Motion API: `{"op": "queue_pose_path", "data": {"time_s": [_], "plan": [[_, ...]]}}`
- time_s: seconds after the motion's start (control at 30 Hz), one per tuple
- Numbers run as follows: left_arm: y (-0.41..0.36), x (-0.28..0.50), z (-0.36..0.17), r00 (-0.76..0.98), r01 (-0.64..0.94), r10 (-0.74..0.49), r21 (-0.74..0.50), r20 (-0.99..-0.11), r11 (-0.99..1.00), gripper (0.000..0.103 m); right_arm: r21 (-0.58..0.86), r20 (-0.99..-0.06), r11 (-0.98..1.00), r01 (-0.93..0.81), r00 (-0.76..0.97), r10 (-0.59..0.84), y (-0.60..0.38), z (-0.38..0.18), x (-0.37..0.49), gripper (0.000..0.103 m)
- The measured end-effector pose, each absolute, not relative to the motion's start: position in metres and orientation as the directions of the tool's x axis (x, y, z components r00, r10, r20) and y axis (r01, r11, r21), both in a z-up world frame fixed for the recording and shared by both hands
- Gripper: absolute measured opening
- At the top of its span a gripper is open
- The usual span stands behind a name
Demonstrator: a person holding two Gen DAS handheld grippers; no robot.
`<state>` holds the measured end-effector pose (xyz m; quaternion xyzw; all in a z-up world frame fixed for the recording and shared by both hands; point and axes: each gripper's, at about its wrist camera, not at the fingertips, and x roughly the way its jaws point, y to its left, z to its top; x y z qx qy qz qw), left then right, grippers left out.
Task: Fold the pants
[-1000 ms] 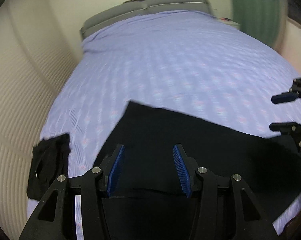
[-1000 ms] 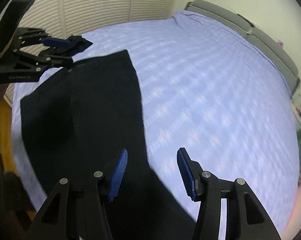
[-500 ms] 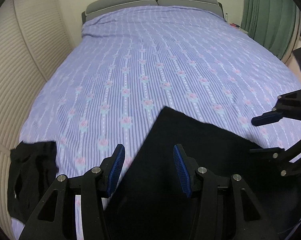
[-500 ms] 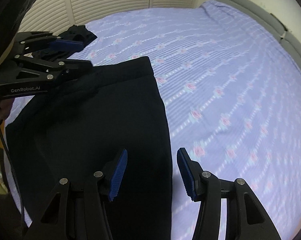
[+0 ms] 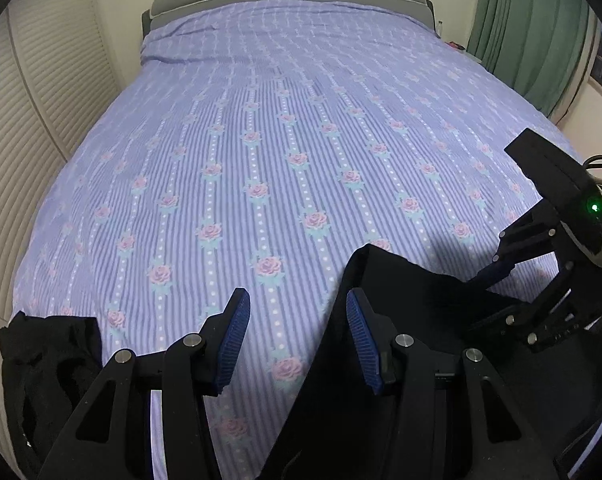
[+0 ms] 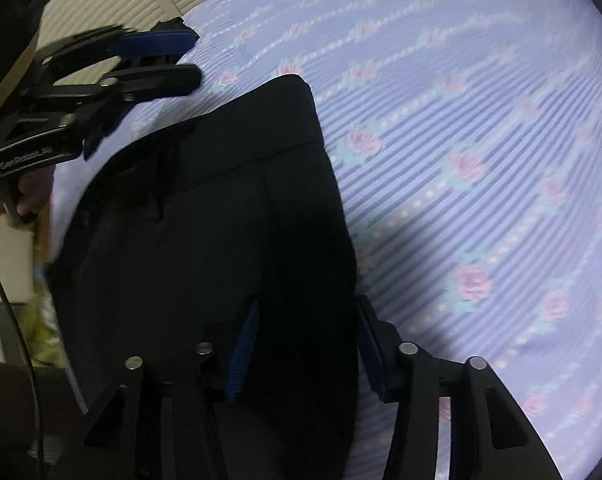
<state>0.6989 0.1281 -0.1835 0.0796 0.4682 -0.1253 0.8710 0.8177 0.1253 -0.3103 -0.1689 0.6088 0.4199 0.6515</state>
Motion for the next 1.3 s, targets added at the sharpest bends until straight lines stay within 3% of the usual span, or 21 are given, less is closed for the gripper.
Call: {"op": "queue_pose_path", "data": {"time_s": [0.03, 0.1, 0.2, 0.5, 0.87, 1.1, 1.3], "plan": [[0.131, 0.696, -0.183, 0.531, 0.290, -0.138, 0.026, -0.836, 0.957, 0.049, 0.296, -0.933, 0.587, -0.753, -0.098, 0.345, 0.125, -0.311, 0.816, 0.040], [0.136, 0.691, -0.180, 0.532, 0.283, -0.131, 0.030, -0.836, 0.959, 0.050, 0.302, -0.929, 0.583, -0.754, -0.096, 0.357, 0.126, -0.309, 0.812, 0.019], [0.143, 0.682, -0.178, 0.529, 0.263, -0.117, 0.032, -0.840, 0.964, 0.049, 0.274, -0.933, 0.582, -0.766, -0.065, 0.354, 0.125, -0.304, 0.803, 0.012], [0.149, 0.643, -0.163, 0.524, 0.220, -0.102, 0.019, -0.846, 0.975, 0.050, 0.145, -0.944, 0.643, -0.752, 0.089, 0.317, 0.140, -0.273, 0.773, 0.009], [0.194, 0.549, -0.102, 0.575, 0.102, -0.032, 0.033, -0.817, 0.994, 0.049, -0.048, -0.906, 0.638, -0.769, 0.302, 0.296, 0.180, -0.191, 0.680, 0.009], [0.233, 0.468, -0.074, 0.611, -0.009, -0.017, -0.028, -0.792, 1.000, 0.051, -0.036, -0.879, 0.619, -0.784, 0.319, 0.353, 0.217, -0.161, 0.608, 0.009], [0.250, 0.412, -0.066, 0.643, -0.054, 0.001, -0.043, -0.766, 0.998, 0.053, -0.009, -0.882, 0.604, -0.797, 0.291, 0.370, 0.239, -0.173, 0.561, 0.009]]}}
